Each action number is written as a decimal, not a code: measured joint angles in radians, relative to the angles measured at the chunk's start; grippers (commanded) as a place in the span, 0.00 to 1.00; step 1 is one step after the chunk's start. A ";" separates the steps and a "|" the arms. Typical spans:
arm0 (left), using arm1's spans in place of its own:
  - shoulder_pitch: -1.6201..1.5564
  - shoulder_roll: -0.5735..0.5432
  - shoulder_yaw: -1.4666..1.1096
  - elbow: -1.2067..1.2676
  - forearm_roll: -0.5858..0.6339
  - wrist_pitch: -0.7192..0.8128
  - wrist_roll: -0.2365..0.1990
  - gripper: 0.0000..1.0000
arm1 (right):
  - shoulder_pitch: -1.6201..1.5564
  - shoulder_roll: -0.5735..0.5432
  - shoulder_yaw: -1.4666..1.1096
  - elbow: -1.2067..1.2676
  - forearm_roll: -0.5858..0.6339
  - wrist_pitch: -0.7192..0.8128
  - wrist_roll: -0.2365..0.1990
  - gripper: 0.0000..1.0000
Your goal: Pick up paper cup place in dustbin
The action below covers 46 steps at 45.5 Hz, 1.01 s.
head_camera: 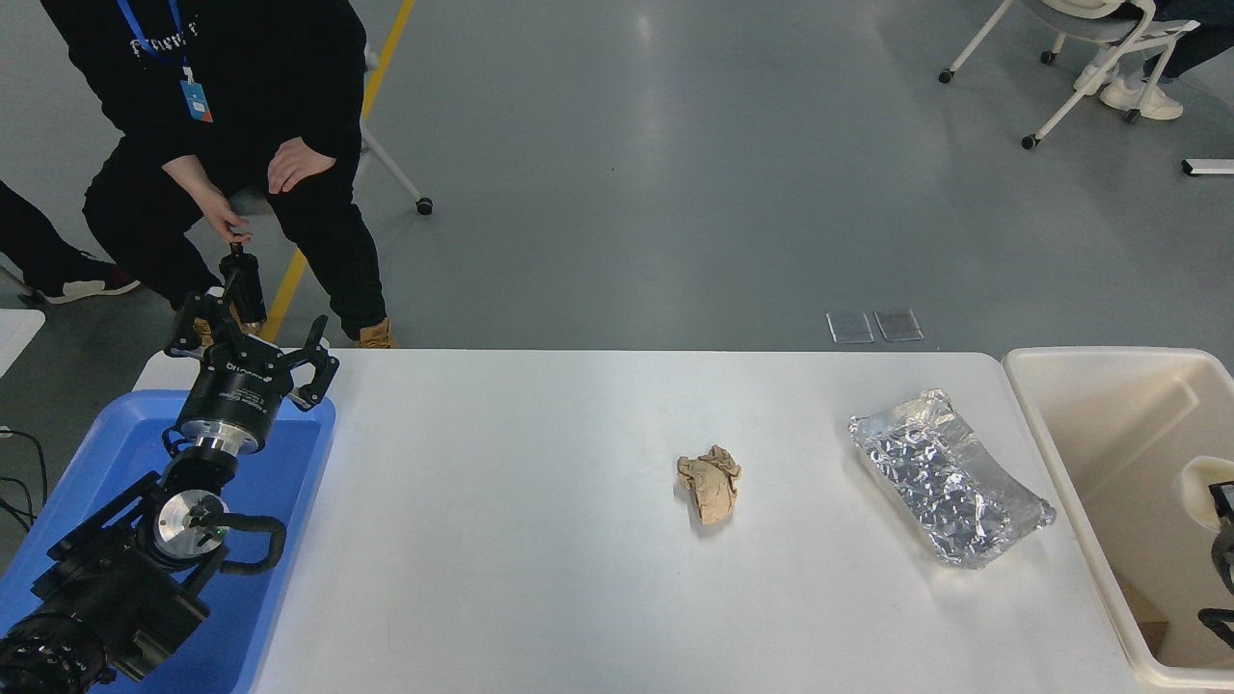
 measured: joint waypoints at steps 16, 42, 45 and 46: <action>0.000 0.000 0.000 0.000 0.000 0.000 0.000 0.99 | 0.087 -0.011 0.003 0.016 -0.025 0.014 0.000 1.00; -0.002 0.001 -0.001 0.000 0.000 0.000 0.000 0.99 | 0.669 0.014 -0.241 0.183 -0.244 0.333 -0.002 1.00; -0.002 -0.001 -0.001 -0.001 0.000 -0.001 0.000 0.99 | 0.761 0.040 -0.298 0.259 -0.255 0.366 -0.001 1.00; -0.002 -0.001 -0.001 0.000 0.000 -0.001 0.000 0.99 | 0.789 0.044 -0.317 0.281 -0.259 0.374 -0.001 1.00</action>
